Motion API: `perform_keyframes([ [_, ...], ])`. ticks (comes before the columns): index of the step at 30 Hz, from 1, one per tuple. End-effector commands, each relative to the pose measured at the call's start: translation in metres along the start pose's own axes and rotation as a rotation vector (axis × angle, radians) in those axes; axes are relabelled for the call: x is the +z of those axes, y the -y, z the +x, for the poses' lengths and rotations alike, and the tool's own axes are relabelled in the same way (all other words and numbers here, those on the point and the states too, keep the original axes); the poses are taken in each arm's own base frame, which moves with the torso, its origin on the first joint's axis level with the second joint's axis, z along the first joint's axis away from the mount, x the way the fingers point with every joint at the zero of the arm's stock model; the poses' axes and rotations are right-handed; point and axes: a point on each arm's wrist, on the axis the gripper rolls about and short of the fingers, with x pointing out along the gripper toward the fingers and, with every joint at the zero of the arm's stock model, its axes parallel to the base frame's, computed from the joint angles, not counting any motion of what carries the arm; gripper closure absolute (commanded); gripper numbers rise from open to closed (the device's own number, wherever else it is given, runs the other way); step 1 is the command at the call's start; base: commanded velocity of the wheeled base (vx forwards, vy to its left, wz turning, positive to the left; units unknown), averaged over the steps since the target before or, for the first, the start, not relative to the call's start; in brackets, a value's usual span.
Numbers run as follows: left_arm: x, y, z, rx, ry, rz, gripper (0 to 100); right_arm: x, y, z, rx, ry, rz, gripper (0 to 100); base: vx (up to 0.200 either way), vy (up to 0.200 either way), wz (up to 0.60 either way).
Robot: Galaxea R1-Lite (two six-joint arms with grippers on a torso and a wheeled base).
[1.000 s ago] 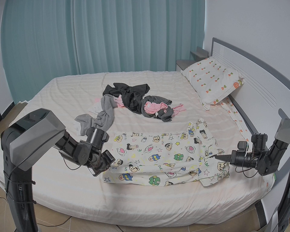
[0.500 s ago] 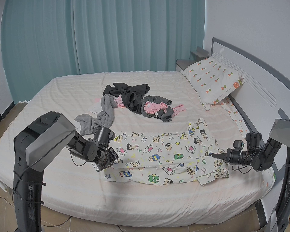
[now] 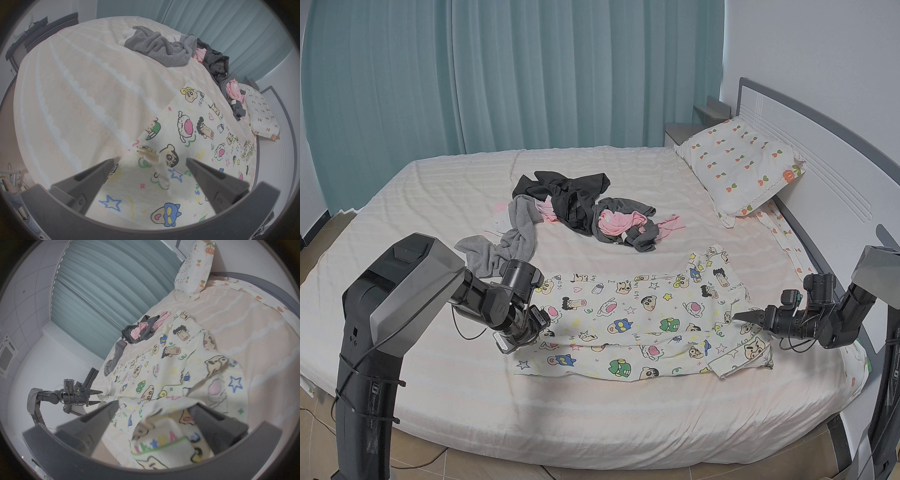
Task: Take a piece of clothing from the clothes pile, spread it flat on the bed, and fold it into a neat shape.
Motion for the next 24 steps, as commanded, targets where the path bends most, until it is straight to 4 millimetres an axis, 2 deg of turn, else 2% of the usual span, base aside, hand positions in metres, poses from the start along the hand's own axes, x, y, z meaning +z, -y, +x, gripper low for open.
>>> perform_keyframes([
  [1, 0.014, -0.004, -0.001, -0.001, 0.020, -0.037, 0, 0.006, 0.007, -0.008, -0.031, 0.030, 0.007, 0, 0.000, 0.000, 0.00],
  [6, 0.037, -0.021, -0.017, -0.011, 0.025, -0.101, 0, 0.012, 0.024, -0.026, -0.092, 0.079, 0.036, 0, 0.000, 0.000, 0.00],
  [8, 0.046, -0.029, -0.031, -0.049, -0.011, -0.134, 0, 0.017, 0.028, -0.037, -0.125, 0.108, 0.045, 0, 0.000, 0.000, 0.00],
  [12, 0.056, -0.048, -0.059, -0.121, -0.087, -0.181, 0, 0.021, 0.018, -0.053, -0.136, 0.136, 0.044, 0, 0.000, 0.000, 0.00],
  [14, 0.057, -0.050, -0.062, -0.130, -0.095, -0.184, 0, 0.021, 0.016, -0.055, -0.135, 0.140, 0.044, 0, 0.000, 0.000, 0.00],
  [15, 0.055, -0.063, -0.082, -0.164, -0.148, -0.204, 0, 0.025, 0.002, -0.063, -0.144, 0.169, 0.067, 0, 0.000, 0.000, 0.00],
  [17, 0.050, -0.070, -0.089, -0.180, -0.174, -0.209, 0, 0.027, -0.004, -0.066, -0.146, 0.182, 0.090, 0, 0.000, 0.000, 0.00],
  [19, 0.033, -0.084, -0.106, -0.232, -0.210, -0.205, 0, 0.024, -0.020, -0.069, -0.126, 0.180, 0.138, 0, 0.000, 0.000, 0.00],
  [24, 0.002, -0.110, -0.132, -0.370, -0.207, -0.226, 0, 0.004, -0.044, -0.062, -0.171, 0.138, 0.175, 0, 0.000, 0.000, 0.00],
])
